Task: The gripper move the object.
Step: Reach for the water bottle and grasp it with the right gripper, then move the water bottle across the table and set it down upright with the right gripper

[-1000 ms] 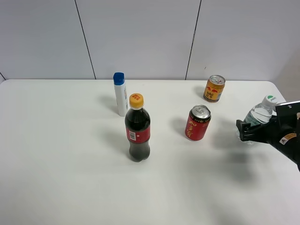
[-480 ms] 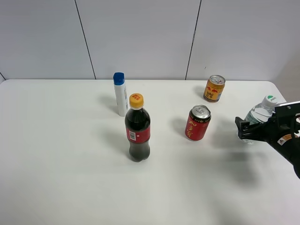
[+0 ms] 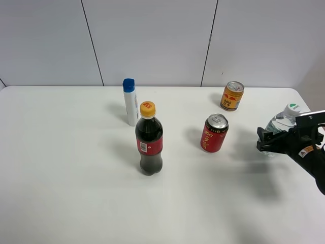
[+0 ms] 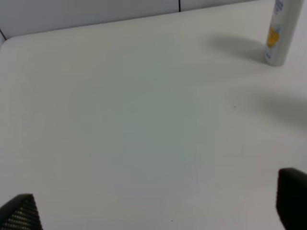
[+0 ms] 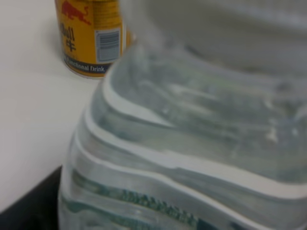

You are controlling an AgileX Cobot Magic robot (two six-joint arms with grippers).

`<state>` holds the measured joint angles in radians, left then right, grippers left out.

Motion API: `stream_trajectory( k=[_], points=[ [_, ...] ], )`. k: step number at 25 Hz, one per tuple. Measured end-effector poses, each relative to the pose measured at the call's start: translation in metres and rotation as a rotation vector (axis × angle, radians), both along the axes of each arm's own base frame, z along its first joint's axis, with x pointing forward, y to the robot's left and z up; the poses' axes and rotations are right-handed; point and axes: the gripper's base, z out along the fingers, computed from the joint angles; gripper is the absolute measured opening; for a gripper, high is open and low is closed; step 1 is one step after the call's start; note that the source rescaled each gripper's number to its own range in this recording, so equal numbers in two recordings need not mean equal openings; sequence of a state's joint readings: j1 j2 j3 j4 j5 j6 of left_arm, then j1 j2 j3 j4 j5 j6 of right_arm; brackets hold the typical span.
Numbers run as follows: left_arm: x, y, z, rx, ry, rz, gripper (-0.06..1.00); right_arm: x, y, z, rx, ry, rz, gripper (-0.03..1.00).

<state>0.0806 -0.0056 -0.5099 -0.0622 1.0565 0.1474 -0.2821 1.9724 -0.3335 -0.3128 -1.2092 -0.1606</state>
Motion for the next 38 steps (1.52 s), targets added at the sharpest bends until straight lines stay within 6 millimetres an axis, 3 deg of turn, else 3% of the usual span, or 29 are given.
stream_trajectory(
  k=[1, 2, 10, 19, 27, 38],
  points=[
    [0.0, 0.0, 0.0, 0.0, 0.0, 0.0, 1.0, 0.0, 0.0, 0.0, 0.007, 0.001, -0.001, 0.06],
    [0.0, 0.0, 0.0, 0.0, 0.0, 0.0, 1.0, 0.0, 0.0, 0.0, 0.023, 0.0, -0.004, 0.0],
    [0.0, 0.0, 0.0, 0.0, 0.0, 0.0, 1.0, 0.0, -0.001, 0.0, 0.152, 0.002, -0.068, 0.0],
    [0.0, 0.0, 0.0, 0.0, 0.0, 0.0, 1.0, -0.001, 0.002, 0.006, 0.139, 0.011, -0.029, 0.0],
    [0.0, 0.0, 0.0, 0.0, 0.0, 0.0, 1.0, -0.008, 0.001, 0.063, 0.074, -0.058, -0.04, 0.0],
    [0.0, 0.0, 0.0, 0.0, 0.0, 0.0, 1.0, -0.047, 0.011, 0.144, 0.144, -0.101, -0.091, 0.0]
  ],
)
